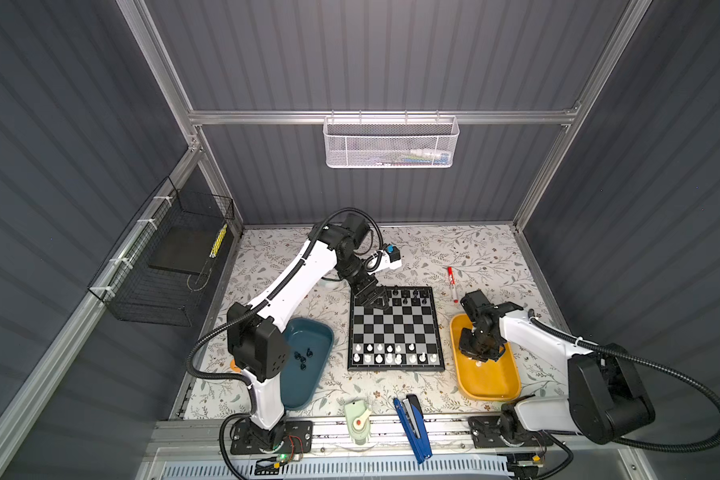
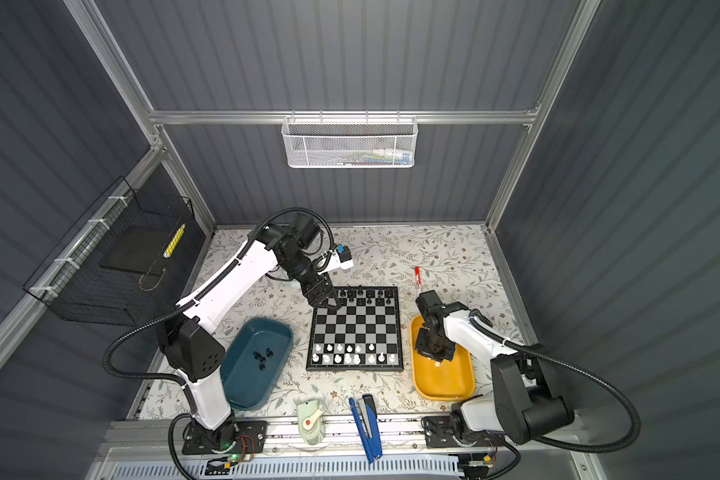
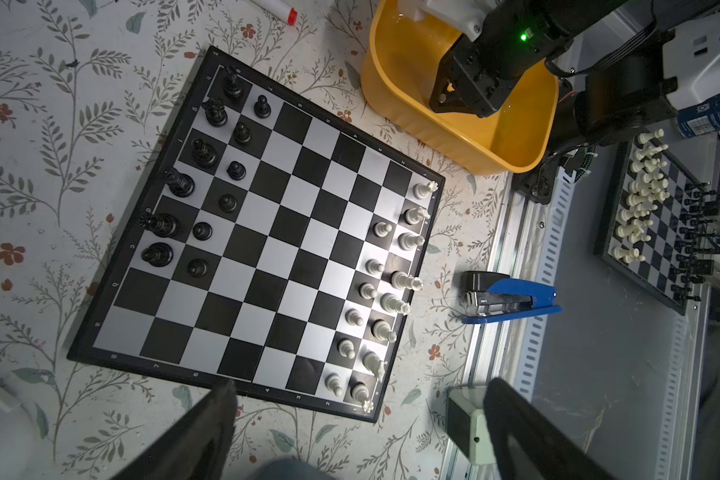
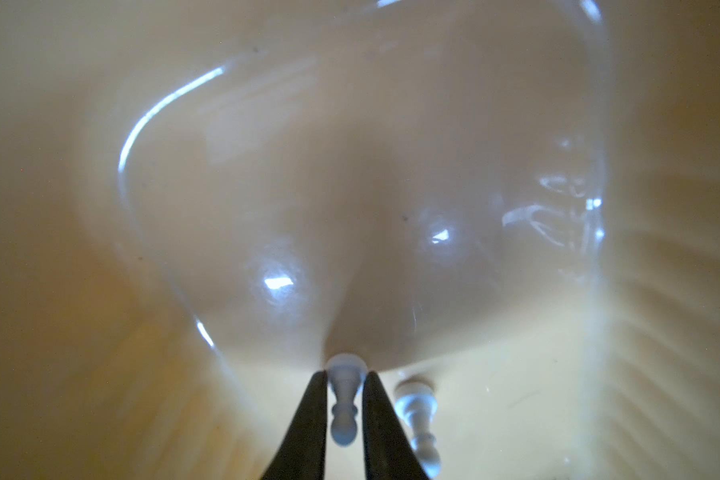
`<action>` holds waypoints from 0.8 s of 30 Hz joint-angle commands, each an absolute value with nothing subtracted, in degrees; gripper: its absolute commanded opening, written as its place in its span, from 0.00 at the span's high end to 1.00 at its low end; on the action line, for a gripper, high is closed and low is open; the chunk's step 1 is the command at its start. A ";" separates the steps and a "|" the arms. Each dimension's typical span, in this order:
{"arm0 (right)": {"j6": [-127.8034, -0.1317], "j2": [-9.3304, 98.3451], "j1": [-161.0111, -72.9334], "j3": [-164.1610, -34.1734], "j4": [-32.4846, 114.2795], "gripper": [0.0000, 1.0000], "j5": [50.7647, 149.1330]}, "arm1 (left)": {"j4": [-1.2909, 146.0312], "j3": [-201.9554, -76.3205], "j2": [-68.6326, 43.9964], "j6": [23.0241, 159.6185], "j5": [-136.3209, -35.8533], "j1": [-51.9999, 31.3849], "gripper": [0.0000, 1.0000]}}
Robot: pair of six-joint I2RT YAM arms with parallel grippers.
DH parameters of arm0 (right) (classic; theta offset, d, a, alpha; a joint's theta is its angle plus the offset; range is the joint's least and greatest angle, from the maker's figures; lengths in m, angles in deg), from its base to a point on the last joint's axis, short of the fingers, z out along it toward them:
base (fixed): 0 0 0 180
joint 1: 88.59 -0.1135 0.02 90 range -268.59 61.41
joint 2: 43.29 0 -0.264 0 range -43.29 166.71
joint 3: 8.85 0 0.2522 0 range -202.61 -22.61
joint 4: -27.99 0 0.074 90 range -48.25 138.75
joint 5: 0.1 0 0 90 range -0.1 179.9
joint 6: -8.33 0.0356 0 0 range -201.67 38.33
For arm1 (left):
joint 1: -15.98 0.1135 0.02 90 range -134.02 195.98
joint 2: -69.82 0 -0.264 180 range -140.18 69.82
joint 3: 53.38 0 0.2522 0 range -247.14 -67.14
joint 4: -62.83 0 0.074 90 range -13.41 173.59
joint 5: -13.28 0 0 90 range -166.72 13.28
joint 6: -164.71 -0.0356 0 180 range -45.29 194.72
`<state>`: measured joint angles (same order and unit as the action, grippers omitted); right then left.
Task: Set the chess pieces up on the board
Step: 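Lower the open right gripper onto a white pawn in the yellow tray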
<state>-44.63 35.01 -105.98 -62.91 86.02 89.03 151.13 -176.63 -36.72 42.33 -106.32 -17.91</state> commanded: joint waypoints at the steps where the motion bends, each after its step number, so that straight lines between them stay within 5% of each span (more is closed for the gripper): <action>1: -44.84 34.06 -105.76 -64.10 87.69 0.80 88.16 | 152.31 -176.92 -37.67 42.85 -106.25 -18.35 0.06; 24: -44.91 34.49 -105.77 -64.19 87.84 0.79 88.57 | 152.53 -177.26 -38.29 42.90 -105.90 -18.80 0.06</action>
<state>-44.65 34.07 -105.98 -63.56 86.54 88.86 151.15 -176.63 -38.09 42.36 -106.08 -18.23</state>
